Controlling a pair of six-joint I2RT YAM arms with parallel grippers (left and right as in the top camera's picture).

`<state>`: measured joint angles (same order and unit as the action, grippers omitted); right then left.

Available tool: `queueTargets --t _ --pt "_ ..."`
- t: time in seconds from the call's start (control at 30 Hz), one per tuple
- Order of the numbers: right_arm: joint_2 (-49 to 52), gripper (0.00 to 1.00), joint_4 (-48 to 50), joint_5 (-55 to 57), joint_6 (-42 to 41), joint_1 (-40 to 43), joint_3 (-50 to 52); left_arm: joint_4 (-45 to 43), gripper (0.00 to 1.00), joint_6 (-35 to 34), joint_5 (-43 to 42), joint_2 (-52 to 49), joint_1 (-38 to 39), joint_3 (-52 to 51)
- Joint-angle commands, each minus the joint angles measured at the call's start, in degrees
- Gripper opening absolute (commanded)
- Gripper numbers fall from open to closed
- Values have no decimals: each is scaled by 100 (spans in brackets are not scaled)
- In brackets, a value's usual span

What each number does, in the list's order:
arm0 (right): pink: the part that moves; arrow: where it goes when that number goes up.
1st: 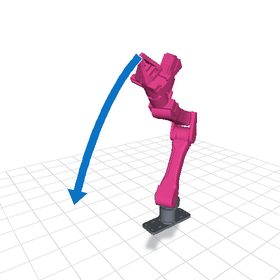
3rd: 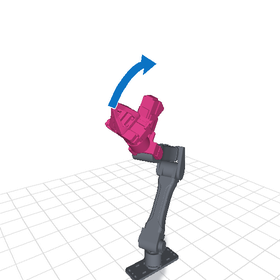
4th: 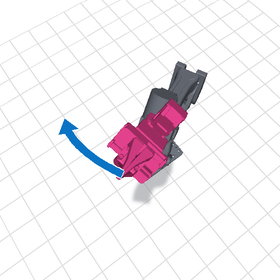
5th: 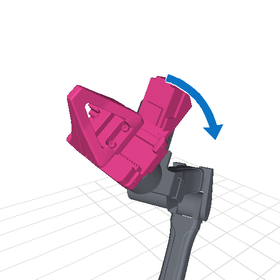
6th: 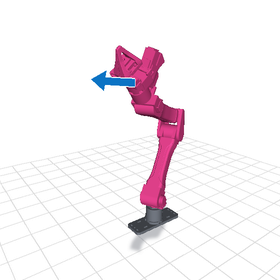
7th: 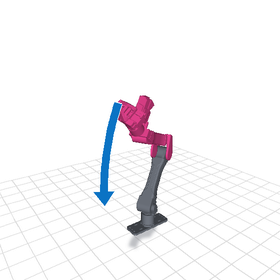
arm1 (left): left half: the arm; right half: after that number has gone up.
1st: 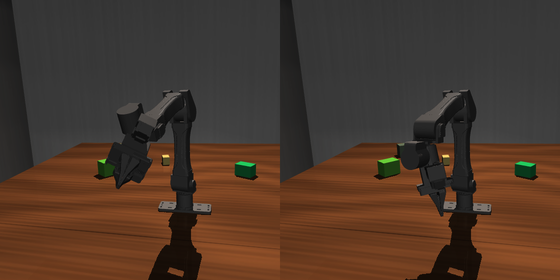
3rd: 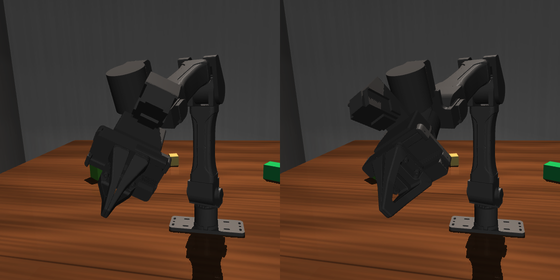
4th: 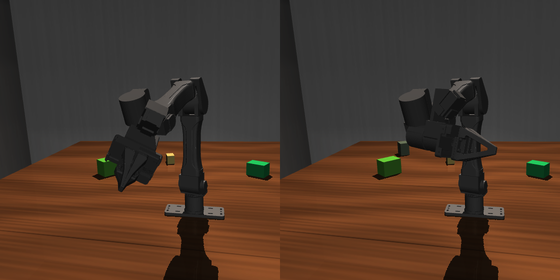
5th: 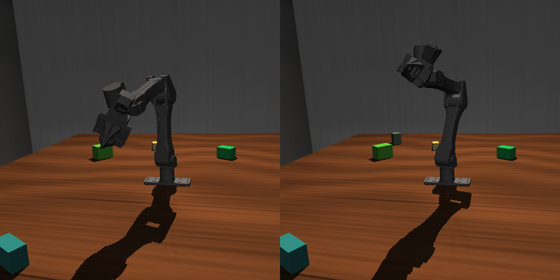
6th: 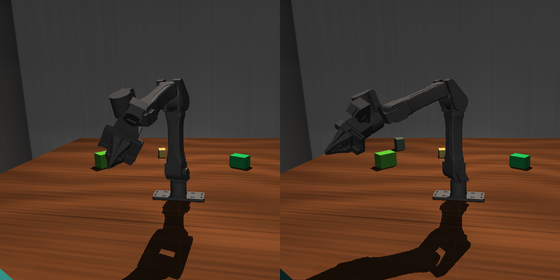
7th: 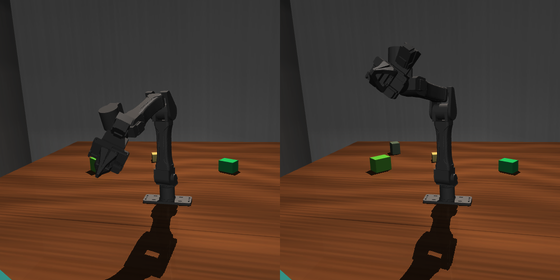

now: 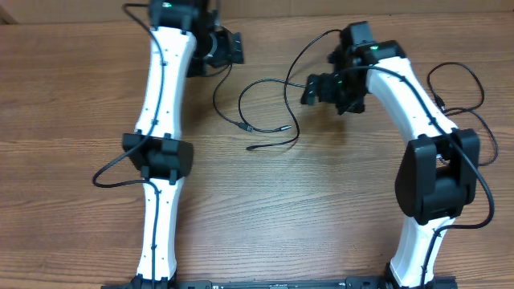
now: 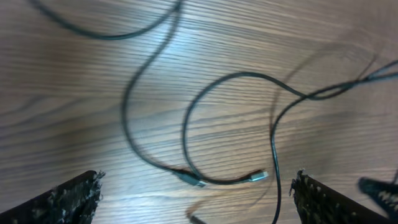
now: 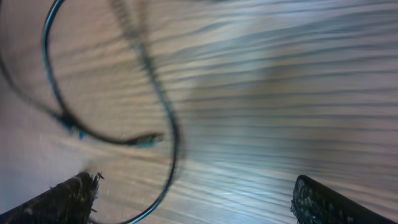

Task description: Untangle cables

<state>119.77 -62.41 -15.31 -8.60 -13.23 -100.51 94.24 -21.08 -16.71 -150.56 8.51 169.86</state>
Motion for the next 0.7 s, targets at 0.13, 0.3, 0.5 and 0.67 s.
queueTargets --t 0.13,0.3,0.5,0.67 --pt "-4 100 -160 -111 1943 -682 94 181 100 -76 -363 -50 -330 125" --pt "-4 100 -260 -111 2769 -1001 116 177 99 -76 -361 -50 -372 125" --pt "-4 100 -278 -109 3934 -1318 417 131 100 -79 -337 -50 -354 125" --pt "-4 100 -98 -92 4214 -1460 723 131 99 -79 -144 -50 -356 125"
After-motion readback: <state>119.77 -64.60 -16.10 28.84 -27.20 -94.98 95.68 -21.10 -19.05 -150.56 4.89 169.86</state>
